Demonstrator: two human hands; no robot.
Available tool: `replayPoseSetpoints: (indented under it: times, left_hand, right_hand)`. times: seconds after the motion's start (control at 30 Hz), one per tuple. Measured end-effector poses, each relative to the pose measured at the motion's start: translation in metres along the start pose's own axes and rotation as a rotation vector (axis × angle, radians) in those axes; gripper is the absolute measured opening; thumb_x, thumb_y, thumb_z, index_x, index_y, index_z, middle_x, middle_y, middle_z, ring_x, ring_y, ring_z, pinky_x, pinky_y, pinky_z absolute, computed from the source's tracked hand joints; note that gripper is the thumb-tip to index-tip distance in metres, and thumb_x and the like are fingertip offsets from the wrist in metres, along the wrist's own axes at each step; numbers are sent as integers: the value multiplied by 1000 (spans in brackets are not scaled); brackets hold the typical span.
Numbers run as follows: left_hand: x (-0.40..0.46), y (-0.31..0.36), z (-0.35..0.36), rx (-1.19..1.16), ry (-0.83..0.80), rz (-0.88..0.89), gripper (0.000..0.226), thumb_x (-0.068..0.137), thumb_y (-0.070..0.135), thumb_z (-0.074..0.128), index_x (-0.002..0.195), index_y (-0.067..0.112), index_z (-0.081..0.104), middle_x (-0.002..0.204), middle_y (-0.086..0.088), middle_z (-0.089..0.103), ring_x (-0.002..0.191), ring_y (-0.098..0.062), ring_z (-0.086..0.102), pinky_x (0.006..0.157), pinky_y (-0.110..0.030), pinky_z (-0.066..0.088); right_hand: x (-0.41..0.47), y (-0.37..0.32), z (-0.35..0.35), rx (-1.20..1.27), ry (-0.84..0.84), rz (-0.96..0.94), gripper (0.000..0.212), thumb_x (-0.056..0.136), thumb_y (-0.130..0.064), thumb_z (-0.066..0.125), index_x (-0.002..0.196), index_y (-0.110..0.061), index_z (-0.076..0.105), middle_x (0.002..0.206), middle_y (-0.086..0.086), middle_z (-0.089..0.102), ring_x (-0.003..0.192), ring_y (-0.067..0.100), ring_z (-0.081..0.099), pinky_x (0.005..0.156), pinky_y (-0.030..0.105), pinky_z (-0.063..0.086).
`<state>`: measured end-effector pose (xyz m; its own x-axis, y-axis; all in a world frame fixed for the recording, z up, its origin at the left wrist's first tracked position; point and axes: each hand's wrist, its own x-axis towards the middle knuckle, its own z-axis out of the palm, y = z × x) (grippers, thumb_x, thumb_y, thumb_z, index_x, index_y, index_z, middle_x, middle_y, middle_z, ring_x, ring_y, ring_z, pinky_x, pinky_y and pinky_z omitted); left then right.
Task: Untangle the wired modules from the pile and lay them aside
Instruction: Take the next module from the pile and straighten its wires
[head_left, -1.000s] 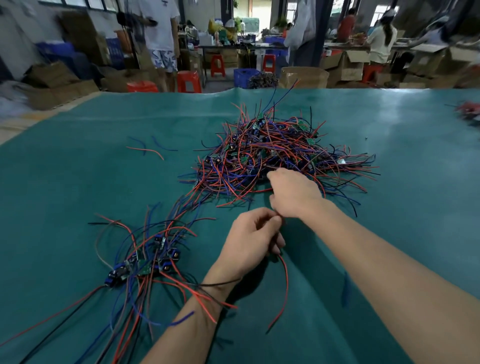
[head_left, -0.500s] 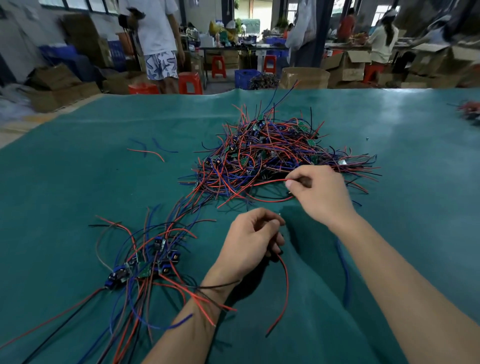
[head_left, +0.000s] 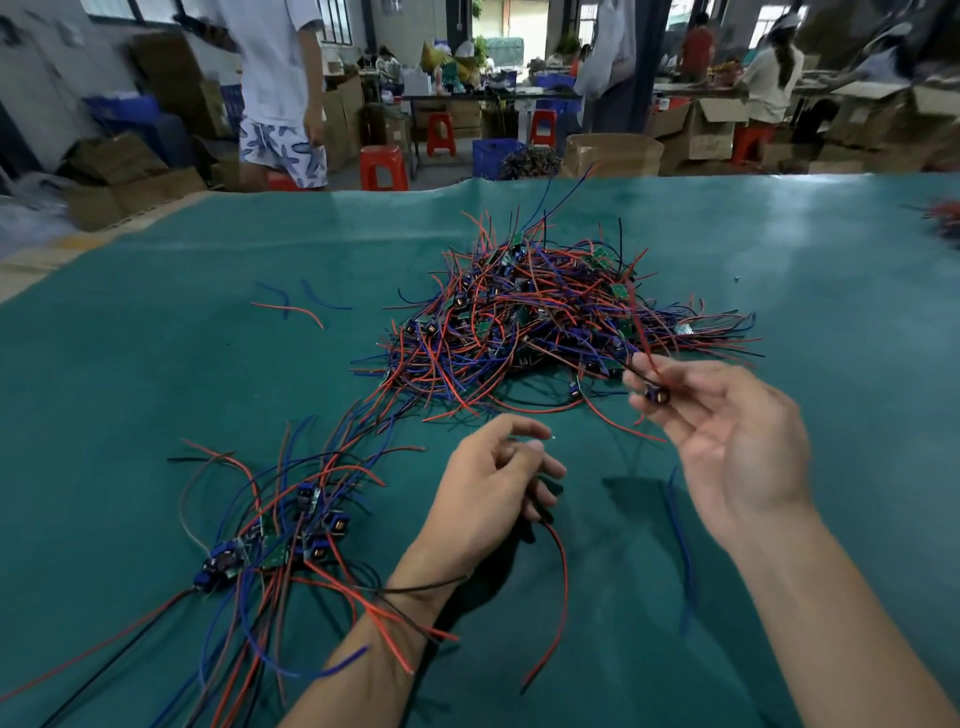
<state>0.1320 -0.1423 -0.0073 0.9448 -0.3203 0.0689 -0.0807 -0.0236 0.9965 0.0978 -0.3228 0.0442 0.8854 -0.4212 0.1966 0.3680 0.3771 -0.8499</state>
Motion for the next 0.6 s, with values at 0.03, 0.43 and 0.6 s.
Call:
replayPoseSetpoints:
  times: [0.03, 0.43, 0.6]
  left_hand:
    - [0, 0, 0, 13, -15, -3, 16, 104, 7, 46, 104, 3, 62, 82, -11, 73, 54, -11, 60, 46, -19, 45]
    - [-6, 8, -3, -97, -106, 1, 8, 99, 11, 59, 97, 4, 62, 71, -2, 70, 51, -10, 61, 44, -17, 43]
    - [-4, 6, -3, -120, 21, -2, 9, 97, 2, 60, 90, 7, 62, 68, -3, 70, 47, -9, 56, 44, -18, 45]
  right_hand:
    - [-1, 3, 0, -14, -14, 14, 32, 86, 4, 51, 72, -5, 79, 93, 20, 77, 90, 36, 74, 76, 34, 61]
    - [-25, 47, 28, -360, -170, 7, 45, 90, 18, 57, 77, -19, 79, 98, -3, 80, 100, 9, 74, 80, 16, 55]
    - [-21, 45, 22, -263, -39, 88, 37, 81, 17, 68, 63, -15, 77, 89, 5, 80, 96, 12, 76, 80, 16, 55]
